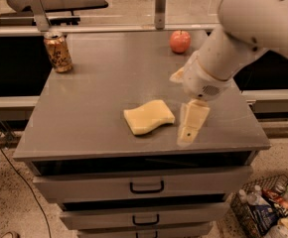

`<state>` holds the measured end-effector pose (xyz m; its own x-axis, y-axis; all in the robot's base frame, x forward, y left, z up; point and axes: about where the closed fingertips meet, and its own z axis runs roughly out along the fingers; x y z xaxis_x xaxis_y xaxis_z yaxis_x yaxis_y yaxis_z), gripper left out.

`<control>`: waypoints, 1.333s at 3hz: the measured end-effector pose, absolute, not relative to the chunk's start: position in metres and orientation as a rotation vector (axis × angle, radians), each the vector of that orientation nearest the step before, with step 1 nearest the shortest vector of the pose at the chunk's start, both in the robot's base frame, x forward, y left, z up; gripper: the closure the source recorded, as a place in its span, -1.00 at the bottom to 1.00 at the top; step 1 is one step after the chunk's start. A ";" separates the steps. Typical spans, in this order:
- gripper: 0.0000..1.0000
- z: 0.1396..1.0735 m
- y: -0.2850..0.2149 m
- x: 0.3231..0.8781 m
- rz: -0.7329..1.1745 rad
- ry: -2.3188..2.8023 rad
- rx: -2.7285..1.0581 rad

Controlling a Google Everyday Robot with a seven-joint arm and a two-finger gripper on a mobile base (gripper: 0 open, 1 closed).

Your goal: Pick sponge

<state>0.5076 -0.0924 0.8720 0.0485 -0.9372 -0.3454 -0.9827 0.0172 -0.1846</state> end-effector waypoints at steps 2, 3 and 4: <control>-0.70 0.836 -0.040 0.524 0.312 1.857 -1.983; -0.24 0.832 -0.036 0.531 0.340 1.871 -1.964; 0.23 0.841 -0.040 0.536 0.340 1.886 -1.932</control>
Offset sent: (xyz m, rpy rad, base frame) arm 0.0249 0.0787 -0.0541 0.1212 0.0848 0.0792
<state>0.5361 -0.0397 0.8414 0.0513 -0.8901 -0.4529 -0.9922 0.0060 -0.1243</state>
